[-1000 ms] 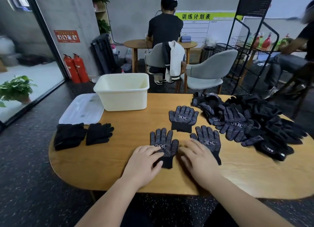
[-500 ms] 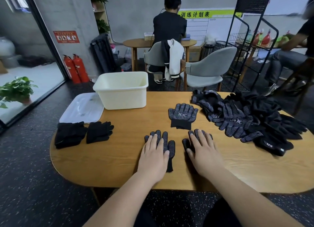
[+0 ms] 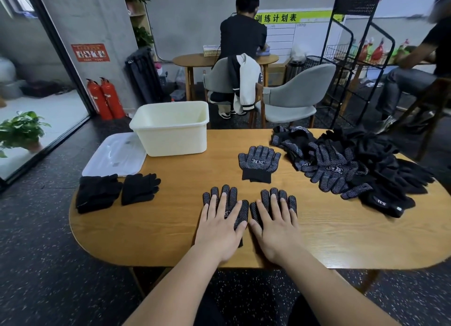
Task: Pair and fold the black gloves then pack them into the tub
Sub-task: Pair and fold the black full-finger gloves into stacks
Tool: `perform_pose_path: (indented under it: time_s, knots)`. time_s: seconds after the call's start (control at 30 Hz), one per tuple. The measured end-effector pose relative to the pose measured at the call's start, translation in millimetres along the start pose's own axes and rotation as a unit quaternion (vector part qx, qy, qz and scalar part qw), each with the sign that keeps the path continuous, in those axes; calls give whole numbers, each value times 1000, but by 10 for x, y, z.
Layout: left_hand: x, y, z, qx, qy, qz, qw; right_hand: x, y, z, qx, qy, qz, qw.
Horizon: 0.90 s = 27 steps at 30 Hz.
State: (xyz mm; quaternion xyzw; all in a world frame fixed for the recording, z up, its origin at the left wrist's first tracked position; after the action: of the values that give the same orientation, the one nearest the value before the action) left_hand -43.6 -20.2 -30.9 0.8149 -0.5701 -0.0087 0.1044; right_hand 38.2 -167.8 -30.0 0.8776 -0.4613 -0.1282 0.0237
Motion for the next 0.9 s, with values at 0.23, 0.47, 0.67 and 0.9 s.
perform_pose_path:
  time_s: [0.23,0.47,0.67,0.9]
  knots:
    - [-128,372,-120,177,91,40,979,170,350,-240,162,-109,-151,969]
    - [-143,454,-108,216,135,69,965,231,443,-103,181,-24,-178,967]
    - [-140,479,-125,217,151,57,963,286,498,-99,223,-59,-181,956]
    - [-188,345,-101,174,187,10,967,273,459,-110,208,-30,-156,965]
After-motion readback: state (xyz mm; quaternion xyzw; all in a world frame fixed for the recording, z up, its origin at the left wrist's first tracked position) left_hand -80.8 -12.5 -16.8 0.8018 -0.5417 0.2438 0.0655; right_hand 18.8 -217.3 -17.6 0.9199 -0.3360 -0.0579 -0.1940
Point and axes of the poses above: each hand's wrist, its own y-axis away from the middle knuckle, its own z-axis out of the palm, x = y × z, the point moved 6 cm from there along -y, towards the middle knuckle, and after that the axes turned 5 degrees about -x, right-handed, at the moved point
